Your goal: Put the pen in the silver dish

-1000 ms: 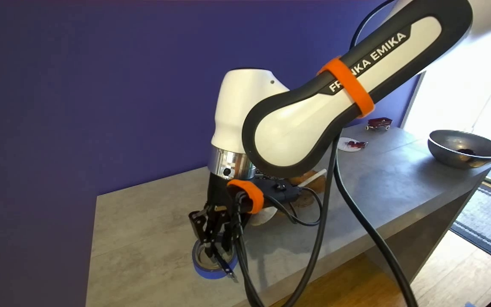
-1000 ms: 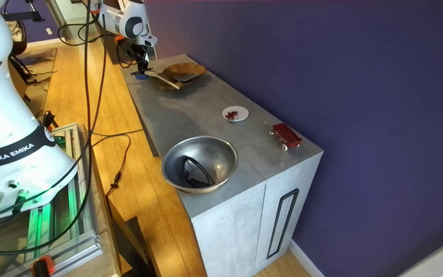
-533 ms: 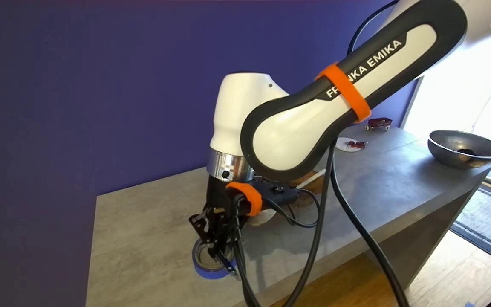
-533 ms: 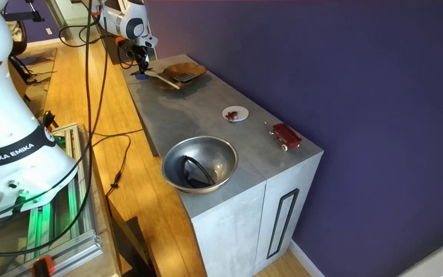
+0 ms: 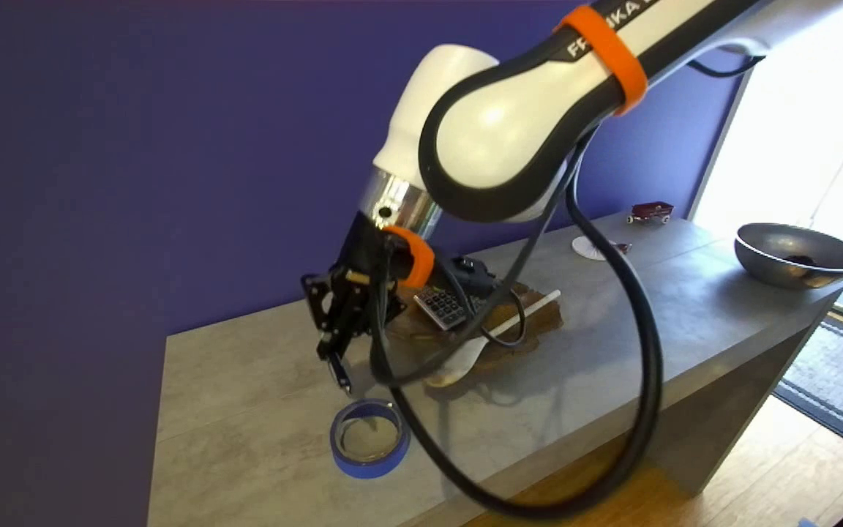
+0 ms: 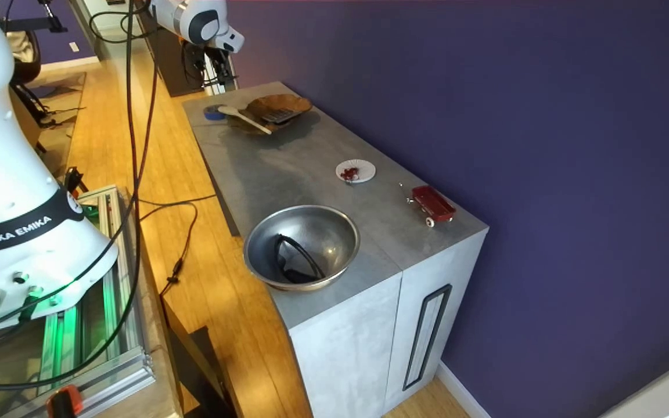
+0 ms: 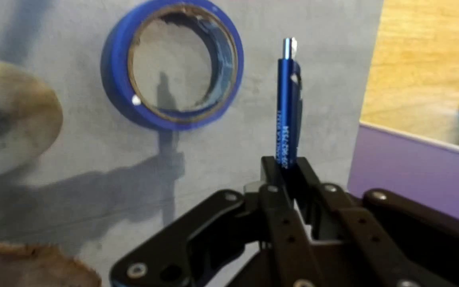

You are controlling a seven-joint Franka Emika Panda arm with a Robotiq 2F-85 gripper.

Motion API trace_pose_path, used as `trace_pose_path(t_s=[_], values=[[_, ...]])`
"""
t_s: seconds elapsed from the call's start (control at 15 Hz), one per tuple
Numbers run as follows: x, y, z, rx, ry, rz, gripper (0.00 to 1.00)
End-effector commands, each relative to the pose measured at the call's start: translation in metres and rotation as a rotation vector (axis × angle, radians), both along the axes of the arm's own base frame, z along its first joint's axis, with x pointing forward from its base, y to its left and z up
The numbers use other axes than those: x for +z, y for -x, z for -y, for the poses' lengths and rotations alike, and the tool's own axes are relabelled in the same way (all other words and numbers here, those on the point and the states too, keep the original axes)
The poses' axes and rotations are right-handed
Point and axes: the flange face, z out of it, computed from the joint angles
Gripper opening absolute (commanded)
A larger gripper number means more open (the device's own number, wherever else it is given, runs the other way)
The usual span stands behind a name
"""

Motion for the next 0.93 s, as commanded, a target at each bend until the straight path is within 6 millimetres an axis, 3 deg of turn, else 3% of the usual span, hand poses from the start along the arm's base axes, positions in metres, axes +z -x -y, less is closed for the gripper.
trace_pose_path(t_s=[0.0,0.33,0.4,0.53,0.67,0.73,0.87], values=[[0.032,-0.007,0.053,-0.201,-0.048,0.047,0.03],[0.032,-0.003,0.115,-0.472,-0.028,0.085,0.03],[0.025,-0.025,0.093,-0.377,-0.035,0.086,0.14],[0.022,-0.017,0.108,-0.433,-0.025,0.090,0.14],[0.022,-0.012,0.111,-0.444,-0.024,0.087,0.14],[0.021,-0.014,0.117,-0.460,0.000,0.105,0.03],[0.029,-0.022,0.162,-0.558,0.028,0.124,0.03]])
